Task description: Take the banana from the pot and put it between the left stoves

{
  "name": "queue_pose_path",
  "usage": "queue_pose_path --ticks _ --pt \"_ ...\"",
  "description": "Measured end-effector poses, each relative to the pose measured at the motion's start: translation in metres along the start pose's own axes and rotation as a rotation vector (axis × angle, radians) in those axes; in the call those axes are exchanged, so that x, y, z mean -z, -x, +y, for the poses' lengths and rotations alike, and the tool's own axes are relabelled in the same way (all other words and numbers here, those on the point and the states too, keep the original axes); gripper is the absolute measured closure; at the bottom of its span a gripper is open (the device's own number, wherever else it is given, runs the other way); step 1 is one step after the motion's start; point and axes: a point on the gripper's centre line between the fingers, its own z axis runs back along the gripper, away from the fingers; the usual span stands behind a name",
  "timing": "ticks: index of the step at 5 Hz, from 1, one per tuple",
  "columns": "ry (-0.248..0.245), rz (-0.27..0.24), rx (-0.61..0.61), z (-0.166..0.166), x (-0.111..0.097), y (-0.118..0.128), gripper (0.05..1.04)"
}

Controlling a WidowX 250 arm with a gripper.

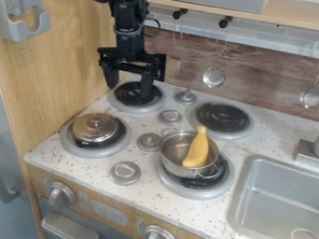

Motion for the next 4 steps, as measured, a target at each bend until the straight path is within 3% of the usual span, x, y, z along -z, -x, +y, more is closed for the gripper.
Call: queue_pose_path --ticks 1,2,3,4 --pt "0.01 0.049 -0.002 -0.002 0.016 0.008 0.085" --pt "0.048 0.049 0.039 -0.017 0.019 0.008 0.085" --pt "0.056 0.032 0.11 -0.059 0.027 0.005 0.085" --pt "0.141 0.053 0.159 -0.084 0.04 0.005 0.085"
